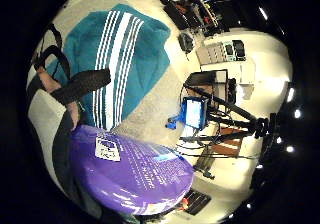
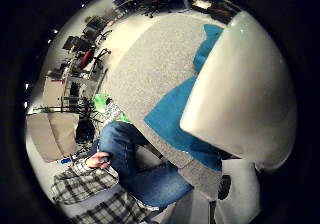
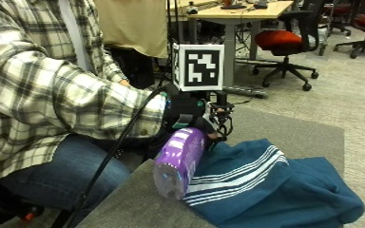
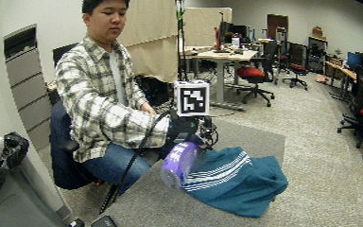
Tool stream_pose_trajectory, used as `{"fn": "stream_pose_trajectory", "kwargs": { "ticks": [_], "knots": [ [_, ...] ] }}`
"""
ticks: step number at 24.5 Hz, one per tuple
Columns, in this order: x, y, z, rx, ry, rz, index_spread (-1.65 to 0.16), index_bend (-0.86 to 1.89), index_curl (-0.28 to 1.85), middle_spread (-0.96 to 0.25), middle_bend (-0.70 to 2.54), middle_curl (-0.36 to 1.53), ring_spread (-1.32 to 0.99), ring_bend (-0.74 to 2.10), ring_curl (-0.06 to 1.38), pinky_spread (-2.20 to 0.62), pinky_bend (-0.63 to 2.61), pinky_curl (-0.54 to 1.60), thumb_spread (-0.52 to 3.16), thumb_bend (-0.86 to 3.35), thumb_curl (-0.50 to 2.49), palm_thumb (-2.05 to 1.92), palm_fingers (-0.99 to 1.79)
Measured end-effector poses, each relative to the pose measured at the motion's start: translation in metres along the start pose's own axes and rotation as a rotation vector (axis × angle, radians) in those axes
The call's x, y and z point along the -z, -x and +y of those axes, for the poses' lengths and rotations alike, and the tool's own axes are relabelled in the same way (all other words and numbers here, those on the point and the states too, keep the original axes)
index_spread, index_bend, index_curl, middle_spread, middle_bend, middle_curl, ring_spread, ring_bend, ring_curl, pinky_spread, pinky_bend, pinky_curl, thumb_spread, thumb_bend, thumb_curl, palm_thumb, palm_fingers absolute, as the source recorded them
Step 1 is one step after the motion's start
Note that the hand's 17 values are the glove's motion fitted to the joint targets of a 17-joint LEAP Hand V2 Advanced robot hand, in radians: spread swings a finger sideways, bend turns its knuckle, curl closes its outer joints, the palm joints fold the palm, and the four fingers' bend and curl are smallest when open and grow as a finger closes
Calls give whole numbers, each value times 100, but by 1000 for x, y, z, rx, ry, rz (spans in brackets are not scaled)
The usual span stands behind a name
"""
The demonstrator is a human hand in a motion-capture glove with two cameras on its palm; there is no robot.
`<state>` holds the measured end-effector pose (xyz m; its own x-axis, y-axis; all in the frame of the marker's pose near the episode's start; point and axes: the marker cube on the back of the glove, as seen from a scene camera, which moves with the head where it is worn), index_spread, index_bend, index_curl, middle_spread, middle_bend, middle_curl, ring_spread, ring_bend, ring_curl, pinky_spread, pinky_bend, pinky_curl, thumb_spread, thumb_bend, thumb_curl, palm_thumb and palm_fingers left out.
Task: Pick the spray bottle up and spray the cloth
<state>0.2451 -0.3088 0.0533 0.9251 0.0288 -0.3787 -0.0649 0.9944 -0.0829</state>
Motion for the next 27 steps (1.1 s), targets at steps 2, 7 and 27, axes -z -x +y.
{"fn": "stream_pose_trajectory", "kwargs": {
  "ticks": [2,7,27],
  "knots": [
    [-3,3,0,4,15,16,-29,16,51,-17,49,54,-23,59,48,-16,51,37,19,-3,80,109,123],
    [-6,4,0,4,32,45,-29,16,51,-17,50,54,-23,59,48,-17,52,37,19,-3,81,109,123],
    [65,-43,24,-161,-359,-567,-29,15,52,-17,50,54,-22,59,48,-16,52,38,19,-3,81,109,122]
  ]
}}
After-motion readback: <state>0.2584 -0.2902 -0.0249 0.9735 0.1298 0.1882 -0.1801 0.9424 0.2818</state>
